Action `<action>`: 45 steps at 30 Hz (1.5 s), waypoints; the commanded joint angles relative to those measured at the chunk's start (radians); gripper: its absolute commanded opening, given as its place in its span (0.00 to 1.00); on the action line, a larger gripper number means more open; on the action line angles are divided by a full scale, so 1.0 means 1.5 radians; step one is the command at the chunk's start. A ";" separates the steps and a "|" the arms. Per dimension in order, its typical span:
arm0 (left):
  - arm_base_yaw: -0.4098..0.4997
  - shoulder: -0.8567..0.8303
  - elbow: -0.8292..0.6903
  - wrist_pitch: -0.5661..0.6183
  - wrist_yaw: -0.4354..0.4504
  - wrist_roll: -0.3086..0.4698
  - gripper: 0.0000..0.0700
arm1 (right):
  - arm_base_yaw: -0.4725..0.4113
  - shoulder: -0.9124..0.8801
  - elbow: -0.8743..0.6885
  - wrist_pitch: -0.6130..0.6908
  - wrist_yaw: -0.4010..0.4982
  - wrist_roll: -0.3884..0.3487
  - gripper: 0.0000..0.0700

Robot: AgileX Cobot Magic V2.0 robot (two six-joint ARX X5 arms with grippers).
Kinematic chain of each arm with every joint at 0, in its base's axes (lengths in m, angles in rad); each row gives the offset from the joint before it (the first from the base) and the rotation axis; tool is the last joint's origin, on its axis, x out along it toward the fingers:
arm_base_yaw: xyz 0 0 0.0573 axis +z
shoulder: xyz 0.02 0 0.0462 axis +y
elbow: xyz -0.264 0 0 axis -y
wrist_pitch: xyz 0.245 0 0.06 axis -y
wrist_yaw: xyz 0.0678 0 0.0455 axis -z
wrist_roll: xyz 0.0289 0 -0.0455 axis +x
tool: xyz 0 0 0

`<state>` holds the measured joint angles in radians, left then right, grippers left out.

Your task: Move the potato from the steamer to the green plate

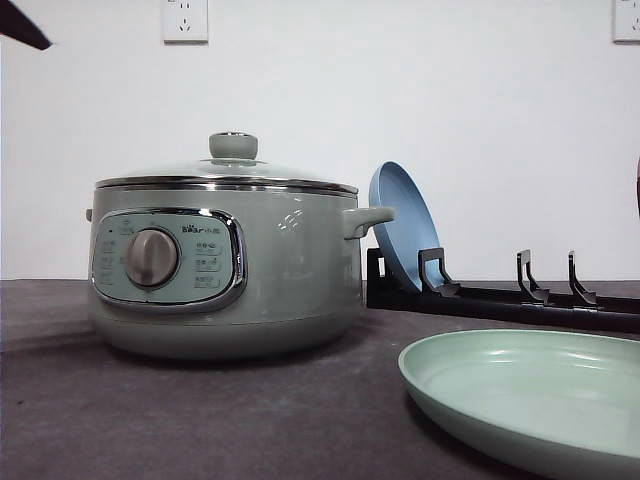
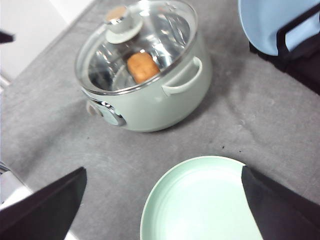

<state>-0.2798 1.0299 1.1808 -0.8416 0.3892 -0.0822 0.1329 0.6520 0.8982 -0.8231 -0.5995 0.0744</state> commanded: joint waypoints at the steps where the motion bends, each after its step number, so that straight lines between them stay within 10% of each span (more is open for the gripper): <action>1: -0.008 0.043 0.053 -0.020 -0.019 0.018 1.00 | 0.001 -0.007 0.004 0.000 -0.002 0.004 0.89; 19: -0.107 0.462 0.484 -0.208 -0.199 0.037 1.00 | 0.001 -0.031 0.004 -0.011 -0.001 0.012 0.89; 39: -0.142 0.564 0.499 -0.138 -0.212 0.047 1.00 | 0.001 -0.031 0.004 -0.011 -0.001 0.012 0.89; 45: -0.146 0.570 0.499 -0.137 -0.213 0.047 0.83 | 0.001 -0.031 0.004 -0.011 -0.001 0.012 0.89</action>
<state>-0.4909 1.8690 1.8992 -1.0520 0.0742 -0.0227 0.1329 0.6018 0.8982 -0.8478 -0.5995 0.0837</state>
